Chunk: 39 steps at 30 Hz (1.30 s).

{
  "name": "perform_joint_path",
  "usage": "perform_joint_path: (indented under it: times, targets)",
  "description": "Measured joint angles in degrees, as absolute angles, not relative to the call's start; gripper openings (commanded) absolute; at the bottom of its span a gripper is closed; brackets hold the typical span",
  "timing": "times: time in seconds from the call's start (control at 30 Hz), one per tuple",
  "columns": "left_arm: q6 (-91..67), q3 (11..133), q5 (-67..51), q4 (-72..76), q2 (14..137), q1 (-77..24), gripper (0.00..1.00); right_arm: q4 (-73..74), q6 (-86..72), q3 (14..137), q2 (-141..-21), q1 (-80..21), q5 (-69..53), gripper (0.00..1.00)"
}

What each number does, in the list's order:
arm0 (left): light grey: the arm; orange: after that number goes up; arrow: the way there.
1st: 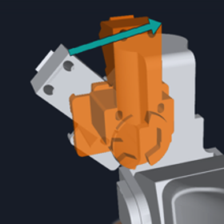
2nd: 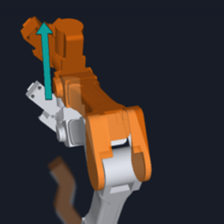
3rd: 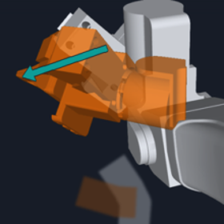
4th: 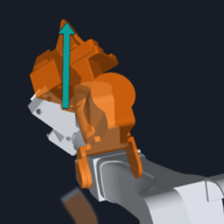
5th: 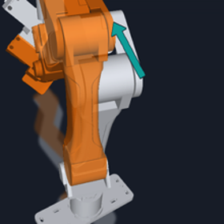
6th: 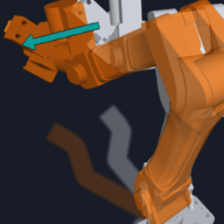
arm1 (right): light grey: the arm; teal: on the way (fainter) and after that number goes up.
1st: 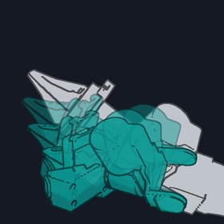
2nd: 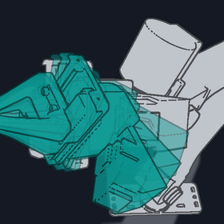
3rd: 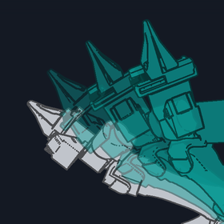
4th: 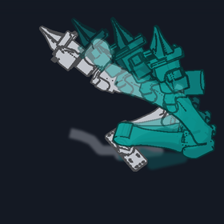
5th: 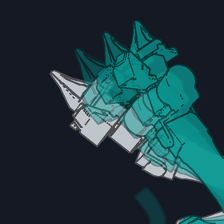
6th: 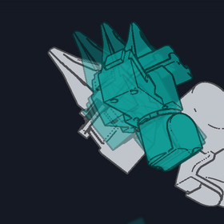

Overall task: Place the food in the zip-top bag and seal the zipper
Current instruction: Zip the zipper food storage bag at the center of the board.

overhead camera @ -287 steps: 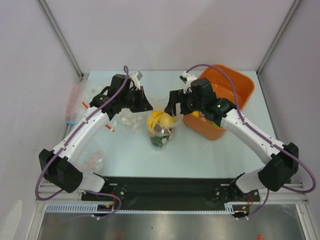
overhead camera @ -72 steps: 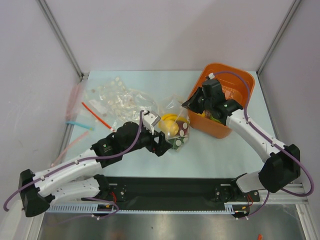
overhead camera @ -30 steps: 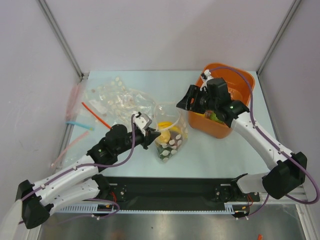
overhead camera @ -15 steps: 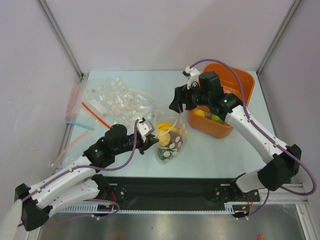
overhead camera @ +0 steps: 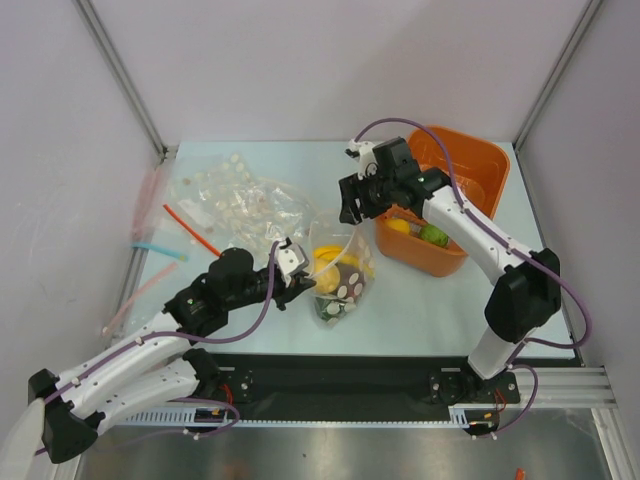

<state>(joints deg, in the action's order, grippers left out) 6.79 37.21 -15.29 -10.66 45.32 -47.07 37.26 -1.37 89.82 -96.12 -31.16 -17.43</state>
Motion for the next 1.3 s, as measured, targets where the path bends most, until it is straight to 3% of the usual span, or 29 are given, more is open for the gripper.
perform_joint_path:
  times: [0.03,0.1,0.13,0.2,0.43,0.8,0.97,1.0,1.03,1.27,1.3]
  targets:
    - [7.0,37.2,-15.3,-10.7,45.3,-47.0,0.0,37.6,-1.3,90.2,-96.6,-31.2,-17.5,0.48]
    - [7.1,37.2,-15.3,-10.9,45.3,-47.0,0.0,38.7,-0.8,91.7,-97.8,-31.2,-17.7,0.33]
    - [7.2,37.2,-15.4,-10.9,45.3,-47.0,0.0,39.2,-0.4,92.9,-98.5,-31.2,-17.8,0.14]
    - [7.5,37.4,-15.4,-11.1,45.3,-47.0,0.0,39.8,-0.1,95.2,-99.9,-31.2,-17.8,0.0]
    - [8.3,40.8,-14.7,-14.5,45.4,-46.1,0.0,39.6,-4.7,96.3,-100.2,-31.4,-11.3,0.0]
    - [10.6,49.5,-11.9,-20.9,49.0,-45.4,0.0,33.9,-20.6,85.9,-91.0,-32.2,4.3,0.0]
    - [11.7,49.6,-11.6,-22.3,50.2,-44.7,0.0,32.4,-23.8,82.6,-87.9,-32.2,7.6,0.14]
    - [11.9,49.6,-11.6,-22.5,50.3,-44.6,0.0,32.3,-24.0,82.1,-87.6,-32.2,8.2,0.29]
    - [12.2,49.6,-11.5,-22.7,50.3,-44.5,0.0,31.7,-24.2,81.1,-87.1,-32.1,8.6,0.37]
    - [15.6,49.5,-13.0,-23.2,50.7,-42.9,0.0,29.7,-21.3,72.4,-81.1,-29.6,6.9,0.62]
    - [16.3,49.5,-13.6,-23.2,50.9,-42.7,0.0,28.9,-19.8,71.0,-79.6,-28.9,5.0,0.74]
